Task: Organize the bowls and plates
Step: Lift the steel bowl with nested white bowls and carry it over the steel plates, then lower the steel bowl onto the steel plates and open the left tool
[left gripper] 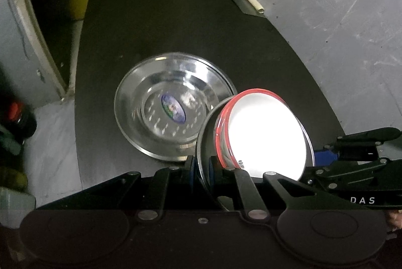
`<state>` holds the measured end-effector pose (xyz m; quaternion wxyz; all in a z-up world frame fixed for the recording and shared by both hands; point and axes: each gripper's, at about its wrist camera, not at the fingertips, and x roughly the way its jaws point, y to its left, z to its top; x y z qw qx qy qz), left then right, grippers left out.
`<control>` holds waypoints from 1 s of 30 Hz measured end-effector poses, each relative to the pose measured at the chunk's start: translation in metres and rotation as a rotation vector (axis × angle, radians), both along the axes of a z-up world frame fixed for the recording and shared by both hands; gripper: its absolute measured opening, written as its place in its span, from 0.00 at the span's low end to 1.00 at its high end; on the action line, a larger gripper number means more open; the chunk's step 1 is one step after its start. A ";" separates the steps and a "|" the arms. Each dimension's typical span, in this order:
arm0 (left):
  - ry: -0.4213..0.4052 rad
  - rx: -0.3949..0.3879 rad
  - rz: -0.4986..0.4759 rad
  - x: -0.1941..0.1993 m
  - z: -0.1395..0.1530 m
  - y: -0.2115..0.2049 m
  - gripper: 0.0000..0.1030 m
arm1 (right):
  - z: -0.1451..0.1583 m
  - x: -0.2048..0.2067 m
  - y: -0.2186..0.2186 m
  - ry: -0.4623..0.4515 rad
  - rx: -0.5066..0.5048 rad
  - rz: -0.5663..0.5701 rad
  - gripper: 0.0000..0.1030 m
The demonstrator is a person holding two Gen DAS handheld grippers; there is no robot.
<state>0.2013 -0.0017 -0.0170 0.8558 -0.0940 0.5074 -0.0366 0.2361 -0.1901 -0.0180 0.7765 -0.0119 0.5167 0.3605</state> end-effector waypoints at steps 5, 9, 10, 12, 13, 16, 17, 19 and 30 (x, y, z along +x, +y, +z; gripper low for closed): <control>-0.012 -0.016 -0.028 0.019 -0.001 0.022 0.10 | -0.003 0.012 0.022 -0.004 -0.015 -0.045 0.32; -0.024 -0.029 -0.030 0.034 -0.002 0.042 0.10 | -0.005 0.024 0.041 -0.005 -0.022 -0.063 0.32; -0.026 -0.029 -0.029 0.037 -0.003 0.047 0.10 | -0.005 0.026 0.045 -0.005 -0.020 -0.066 0.32; -0.030 -0.028 -0.023 0.044 -0.004 0.057 0.10 | -0.008 0.033 0.056 -0.002 -0.016 -0.071 0.32; -0.029 -0.028 -0.019 0.048 -0.005 0.060 0.10 | -0.009 0.036 0.061 0.000 -0.015 -0.072 0.32; -0.022 -0.028 -0.009 0.057 -0.009 0.074 0.10 | -0.015 0.044 0.075 0.005 -0.017 -0.074 0.32; -0.020 -0.028 -0.007 0.059 -0.011 0.077 0.10 | -0.017 0.047 0.079 0.007 -0.019 -0.075 0.32; -0.014 -0.030 -0.002 0.065 -0.015 0.082 0.09 | -0.021 0.051 0.085 0.012 -0.022 -0.078 0.32; -0.006 -0.047 -0.001 0.088 -0.030 0.090 0.09 | -0.030 0.066 0.085 0.016 -0.044 -0.125 0.32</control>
